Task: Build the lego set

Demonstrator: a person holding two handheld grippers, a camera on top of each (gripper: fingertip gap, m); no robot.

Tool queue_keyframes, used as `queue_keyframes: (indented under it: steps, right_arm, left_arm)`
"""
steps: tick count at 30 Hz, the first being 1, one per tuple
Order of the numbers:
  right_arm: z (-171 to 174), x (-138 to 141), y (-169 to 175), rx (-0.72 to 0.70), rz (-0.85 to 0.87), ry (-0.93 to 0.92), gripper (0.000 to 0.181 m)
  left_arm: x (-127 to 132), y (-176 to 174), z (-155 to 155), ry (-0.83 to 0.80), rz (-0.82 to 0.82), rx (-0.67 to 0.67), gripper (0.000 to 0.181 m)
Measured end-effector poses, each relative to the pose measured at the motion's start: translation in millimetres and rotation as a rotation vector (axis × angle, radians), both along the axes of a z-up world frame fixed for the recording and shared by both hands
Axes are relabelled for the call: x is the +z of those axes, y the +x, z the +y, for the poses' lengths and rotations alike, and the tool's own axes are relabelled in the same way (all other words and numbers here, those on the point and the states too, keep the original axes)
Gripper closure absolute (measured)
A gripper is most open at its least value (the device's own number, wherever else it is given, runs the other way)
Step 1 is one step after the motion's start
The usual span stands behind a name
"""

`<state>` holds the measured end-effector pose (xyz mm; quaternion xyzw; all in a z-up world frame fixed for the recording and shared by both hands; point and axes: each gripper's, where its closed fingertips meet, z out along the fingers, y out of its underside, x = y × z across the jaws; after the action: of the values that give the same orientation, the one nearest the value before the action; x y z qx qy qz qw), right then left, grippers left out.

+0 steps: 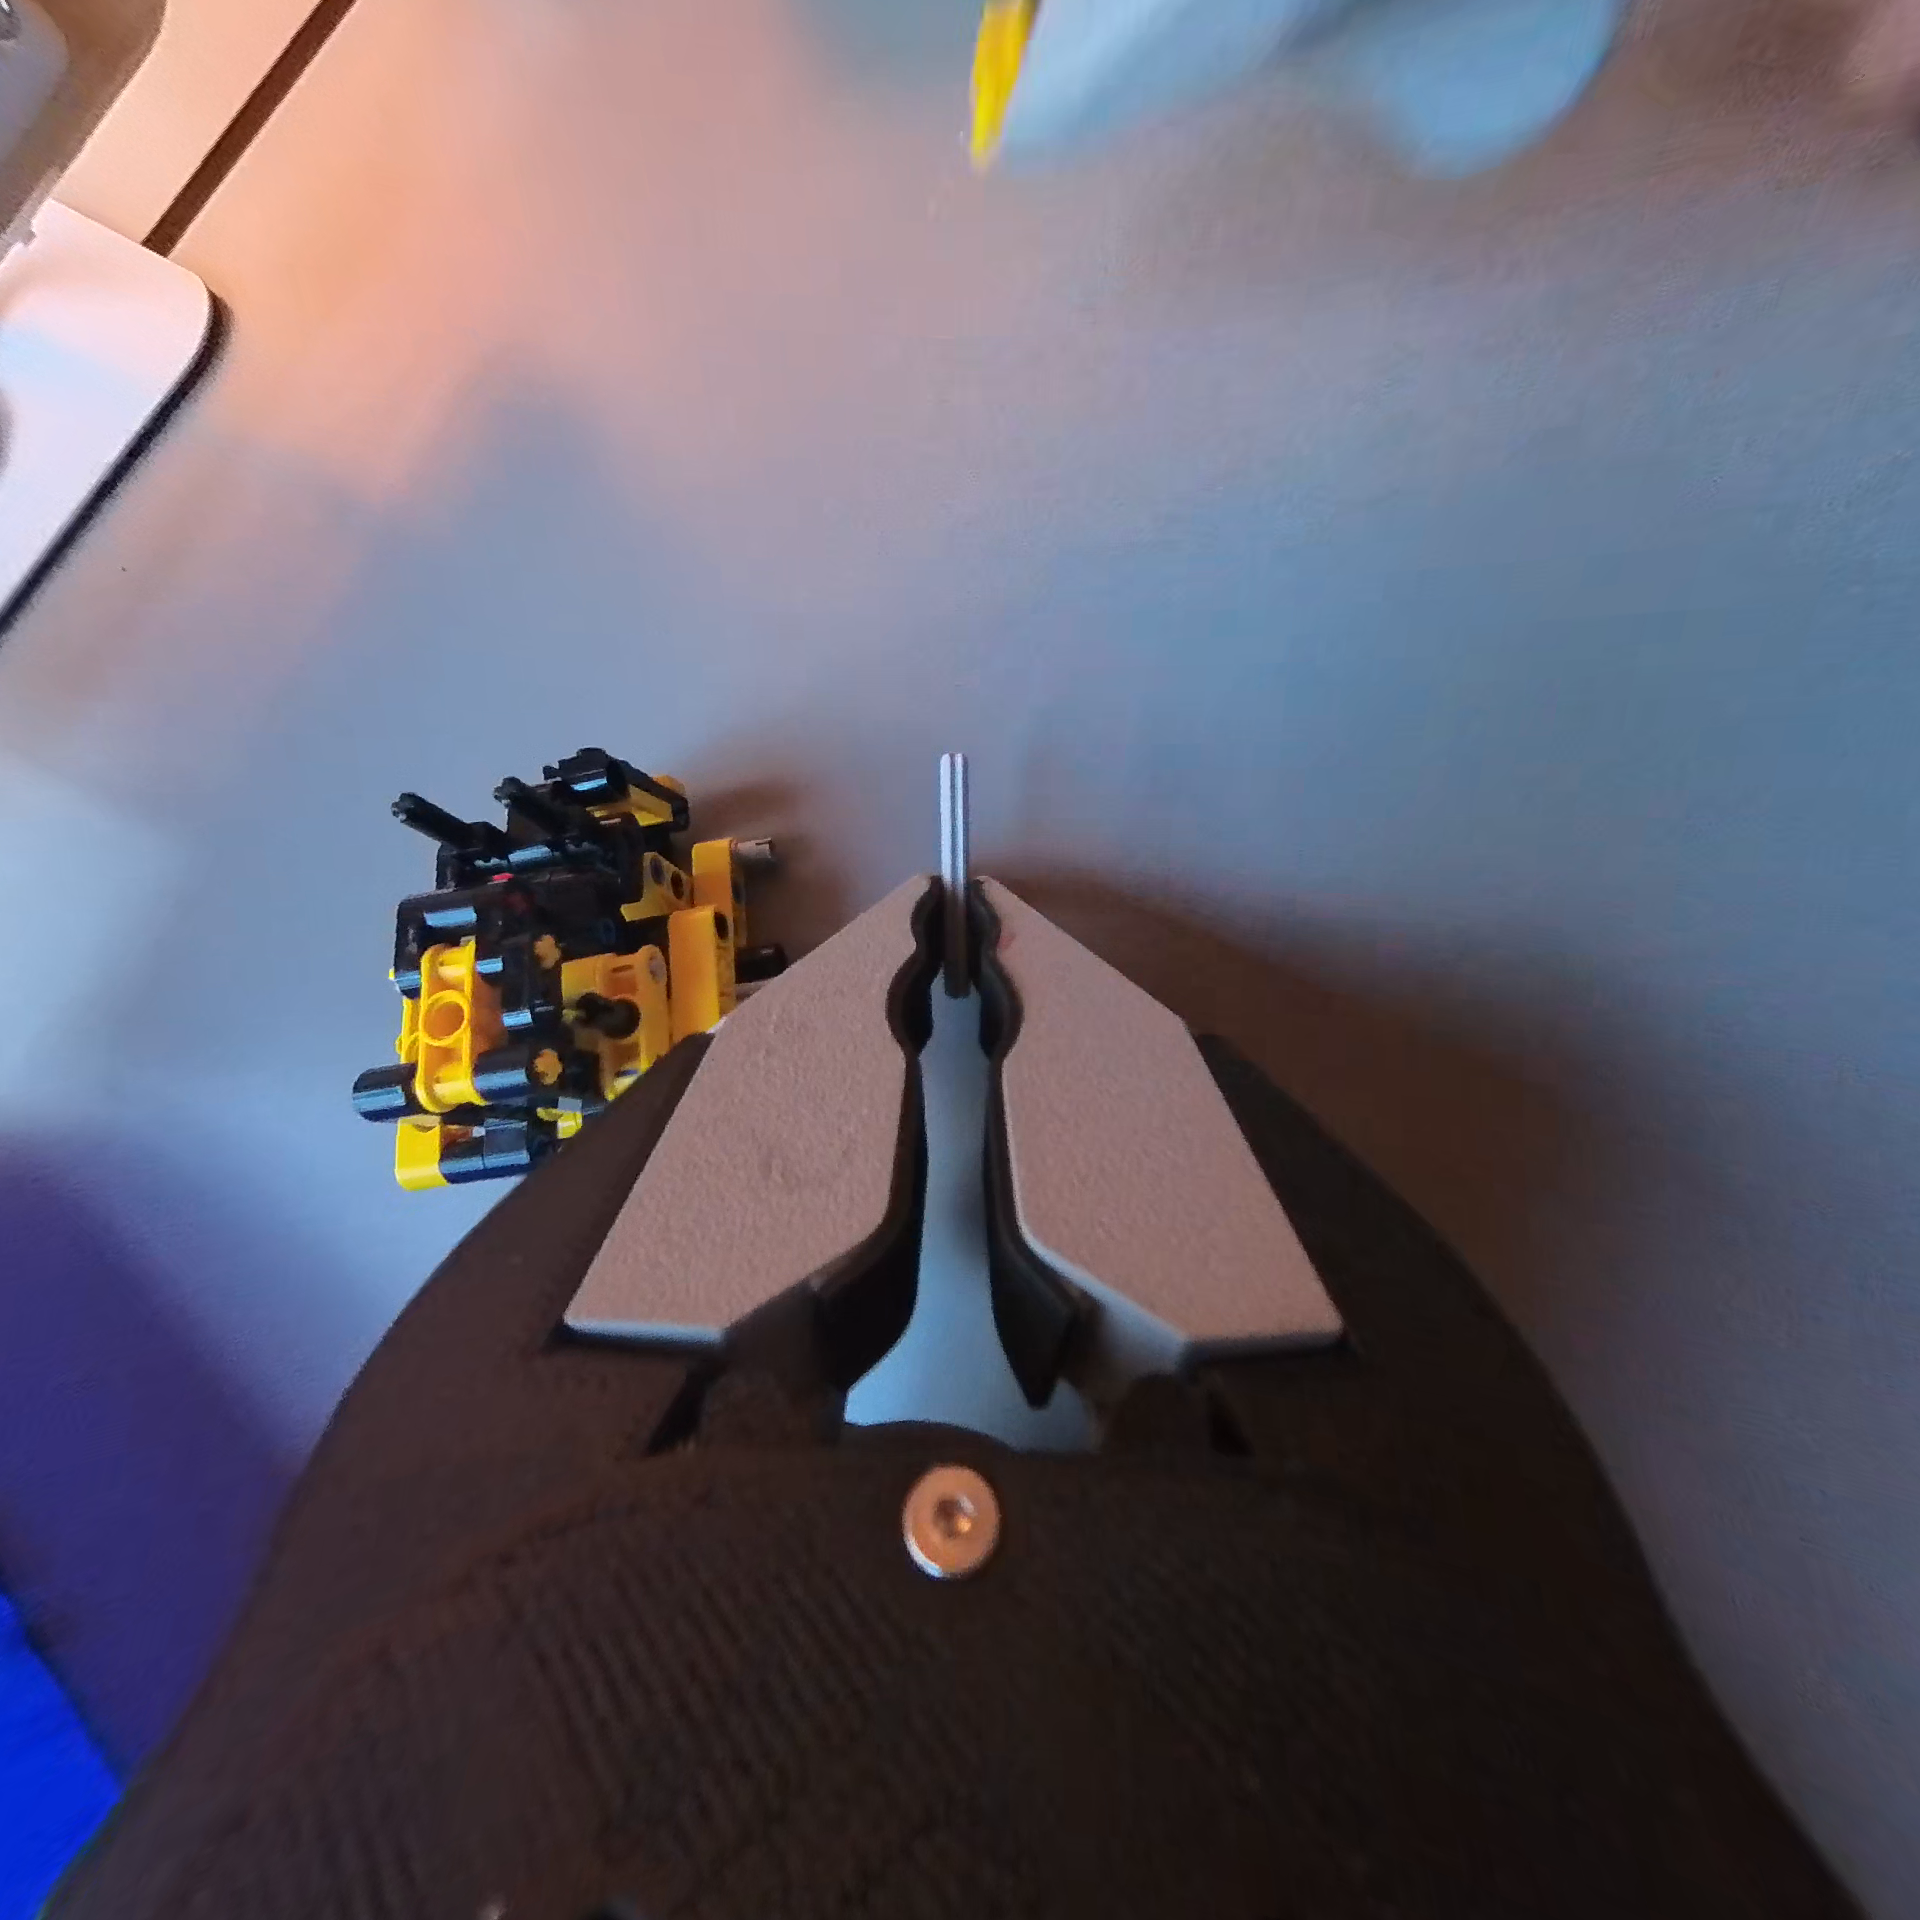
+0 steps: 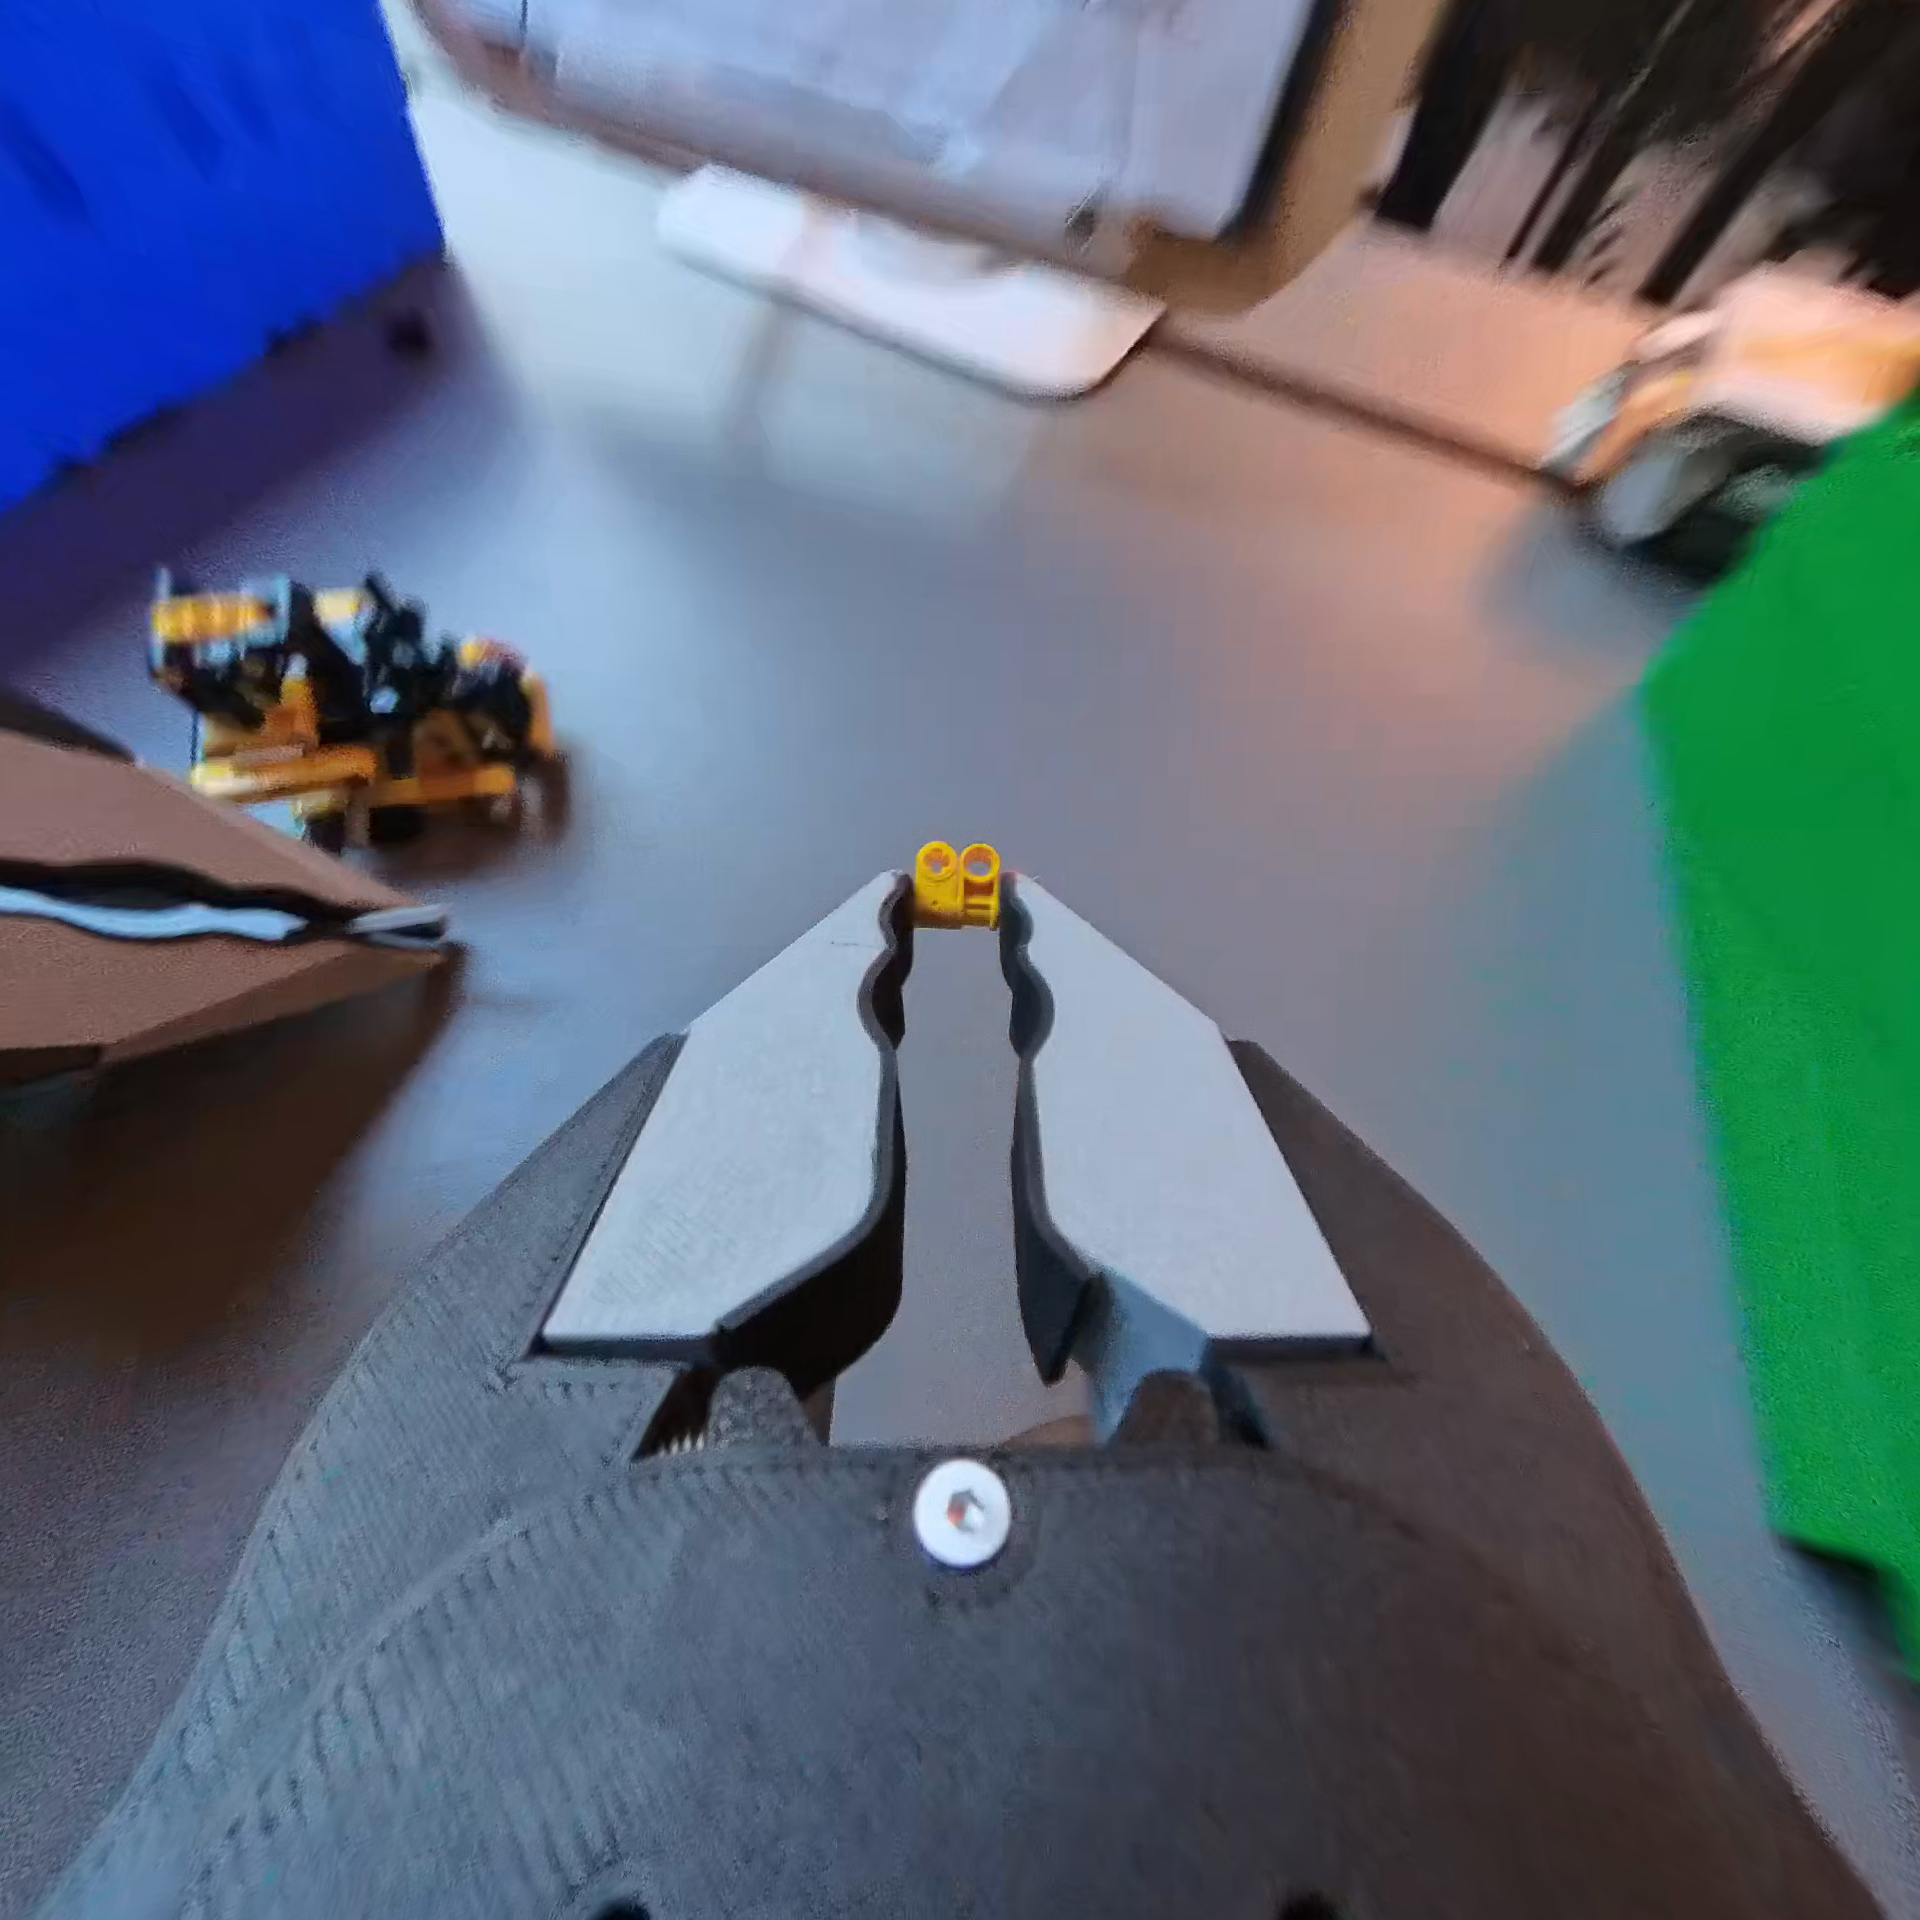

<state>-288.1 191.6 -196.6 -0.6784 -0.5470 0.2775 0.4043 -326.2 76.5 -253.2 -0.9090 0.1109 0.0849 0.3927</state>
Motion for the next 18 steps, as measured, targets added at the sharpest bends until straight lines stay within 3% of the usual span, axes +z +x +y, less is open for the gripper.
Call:
queue_keyframes:
  steps: [2,5,7,8,10,12,18]
  right_arm:
    - [46,49,31,-0.088,0.111,0.071,0.168]
    - [154,108,80,-0.314,0.146,0.174,0.169]
    - [208,91,86,-0.315,0.016,0.049,0.166]
    - [222,67,85,-0.284,-0.082,-0.047,0.153]
    - [234,24,83,-0.244,-0.239,-0.159,0.132]
    - [244,12,85,-0.260,-0.304,-0.082,0.131]
    - [219,58,73,-0.221,-0.184,0.227,0.140]
  left_arm:
    - [0,0,1,0.001,0.009,-0.006,0.181]
    - [0,-1,3,0.001,0.006,-0.002,0.181]
    - [0,-1,3,0.002,0.012,-0.006,0.181]
    - [0,0,3,0.003,0.021,-0.014,0.181]
    - [0,2,4,0.008,0.057,-0.033,0.181]
    - [0,6,7,0.017,0.105,-0.078,0.181]
    - [16,13,21,0.158,0.349,-0.167,0.181]
